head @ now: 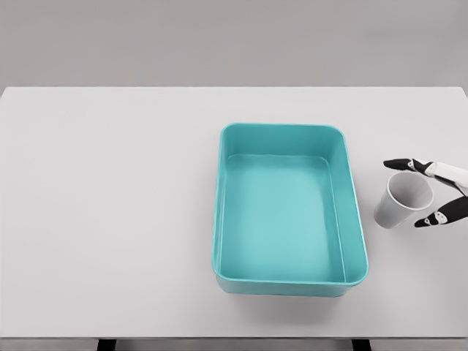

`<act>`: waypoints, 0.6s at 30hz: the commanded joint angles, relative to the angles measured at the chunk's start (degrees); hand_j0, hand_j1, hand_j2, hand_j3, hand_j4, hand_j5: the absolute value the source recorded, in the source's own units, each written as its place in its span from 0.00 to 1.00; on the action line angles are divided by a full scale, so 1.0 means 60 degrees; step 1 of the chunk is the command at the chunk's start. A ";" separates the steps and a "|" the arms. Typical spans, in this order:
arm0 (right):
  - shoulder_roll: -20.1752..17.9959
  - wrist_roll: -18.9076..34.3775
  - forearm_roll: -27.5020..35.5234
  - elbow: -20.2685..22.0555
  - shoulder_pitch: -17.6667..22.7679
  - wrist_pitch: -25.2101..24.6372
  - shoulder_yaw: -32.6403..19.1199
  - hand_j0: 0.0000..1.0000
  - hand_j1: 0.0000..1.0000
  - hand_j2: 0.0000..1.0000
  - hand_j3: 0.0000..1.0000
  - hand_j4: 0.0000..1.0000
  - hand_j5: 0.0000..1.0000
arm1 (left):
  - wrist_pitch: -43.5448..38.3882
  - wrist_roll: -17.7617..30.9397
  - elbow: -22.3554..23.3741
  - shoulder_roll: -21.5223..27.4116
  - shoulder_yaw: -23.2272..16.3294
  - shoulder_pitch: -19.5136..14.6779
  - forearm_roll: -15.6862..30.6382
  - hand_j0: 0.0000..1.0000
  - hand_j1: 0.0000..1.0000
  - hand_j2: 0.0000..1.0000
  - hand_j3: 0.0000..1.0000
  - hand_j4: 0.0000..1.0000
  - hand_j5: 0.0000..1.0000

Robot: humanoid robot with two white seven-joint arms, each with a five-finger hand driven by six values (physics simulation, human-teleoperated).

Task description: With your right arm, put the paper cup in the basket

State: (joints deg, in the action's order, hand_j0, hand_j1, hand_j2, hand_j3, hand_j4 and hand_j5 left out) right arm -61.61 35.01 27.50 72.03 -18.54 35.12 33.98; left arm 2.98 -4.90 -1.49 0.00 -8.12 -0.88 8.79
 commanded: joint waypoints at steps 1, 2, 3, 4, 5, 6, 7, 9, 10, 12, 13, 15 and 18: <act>-0.0015 -0.0002 0.0075 0.0037 0.0014 -0.0020 -0.0009 1.00 1.00 1.00 1.00 1.00 1.00 | 0.0001 -0.0004 0.0000 0.0001 0.0005 0.0000 0.0000 1.00 1.00 1.00 1.00 1.00 1.00; -0.0030 -0.0002 0.0075 0.0080 0.0015 -0.0020 0.0005 1.00 1.00 1.00 1.00 1.00 1.00 | 0.0001 -0.0004 0.0000 0.0001 -0.0009 0.0000 0.0000 1.00 1.00 1.00 1.00 1.00 1.00; -0.0030 -0.0002 0.0075 0.0110 0.0015 -0.0020 -0.0009 1.00 1.00 1.00 1.00 1.00 1.00 | 0.0001 -0.0004 0.0000 0.0001 0.0005 0.0000 0.0000 1.00 1.00 1.00 1.00 1.00 1.00; -0.0030 -0.0002 0.0075 0.0139 0.0015 -0.0020 0.0005 1.00 1.00 1.00 1.00 1.00 1.00 | 0.0001 0.0011 0.0000 0.0001 -0.0010 0.0000 0.0000 1.00 1.00 1.00 1.00 1.00 1.00; -0.0015 -0.0002 0.0075 0.0139 0.0015 -0.0020 0.0005 1.00 1.00 1.00 1.00 1.00 1.00 | 0.0001 -0.0004 0.0000 0.0001 -0.0010 0.0000 0.0000 1.00 1.00 1.00 1.00 1.00 1.00; -0.0030 -0.0002 0.0075 0.0168 0.0015 -0.0020 0.0005 1.00 1.00 1.00 1.00 1.00 1.00 | 0.0001 0.0011 0.0000 0.0001 0.0005 0.0000 0.0000 1.00 1.00 1.00 1.00 1.00 1.00; -0.0030 -0.0002 0.0075 0.0198 0.0015 -0.0020 0.0005 1.00 1.00 1.00 1.00 1.00 1.00 | 0.0001 -0.0004 0.0000 0.0001 -0.0009 0.0000 0.0000 1.00 1.00 1.00 1.00 1.00 1.00; -0.0015 -0.0002 0.0075 0.0198 0.0015 -0.0020 -0.0009 1.00 1.00 1.00 1.00 1.00 1.00 | 0.0001 -0.0004 0.0000 0.0001 -0.0010 0.0000 0.0000 1.00 1.00 1.00 1.00 1.00 1.00; -0.0015 -0.0002 0.0075 0.0198 0.0015 -0.0020 -0.0009 1.00 1.00 1.00 1.00 1.00 1.00 | 0.0001 -0.0004 0.0000 0.0001 -0.0009 0.0000 0.0000 1.00 1.00 1.00 1.00 1.00 1.00; -0.0015 -0.0002 0.0075 0.0169 0.0014 -0.0023 -0.0009 1.00 1.00 1.00 1.00 1.00 1.00 | 0.0001 -0.0004 0.0000 0.0001 -0.0010 0.0000 0.0000 1.00 1.00 1.00 1.00 1.00 1.00; -0.0015 -0.0002 0.0075 0.0139 0.0000 -0.0023 -0.0009 0.99 0.99 0.99 0.99 0.99 0.99 | 0.0001 -0.0004 0.0000 0.0001 0.0005 0.0000 0.0000 1.00 1.00 1.00 1.00 1.00 1.00; -0.0015 -0.0002 0.0060 0.0110 0.0015 -0.0038 -0.0009 0.99 0.99 0.99 0.99 0.99 0.99 | 0.0001 -0.0004 0.0000 0.0001 -0.0009 0.0000 0.0000 1.00 1.00 1.00 1.00 1.00 1.00; -0.0015 -0.0002 0.0060 0.0095 0.0015 -0.0053 -0.0009 0.90 0.90 0.90 0.90 0.90 0.90 | 0.0001 -0.0004 0.0000 0.0001 0.0005 0.0000 0.0000 1.00 1.00 1.00 1.00 1.00 1.00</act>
State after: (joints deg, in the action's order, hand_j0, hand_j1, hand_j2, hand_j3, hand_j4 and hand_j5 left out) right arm -61.61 35.01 27.43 72.70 -18.54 35.00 33.97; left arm 2.98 -4.91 -1.49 0.00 -8.14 -0.88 8.79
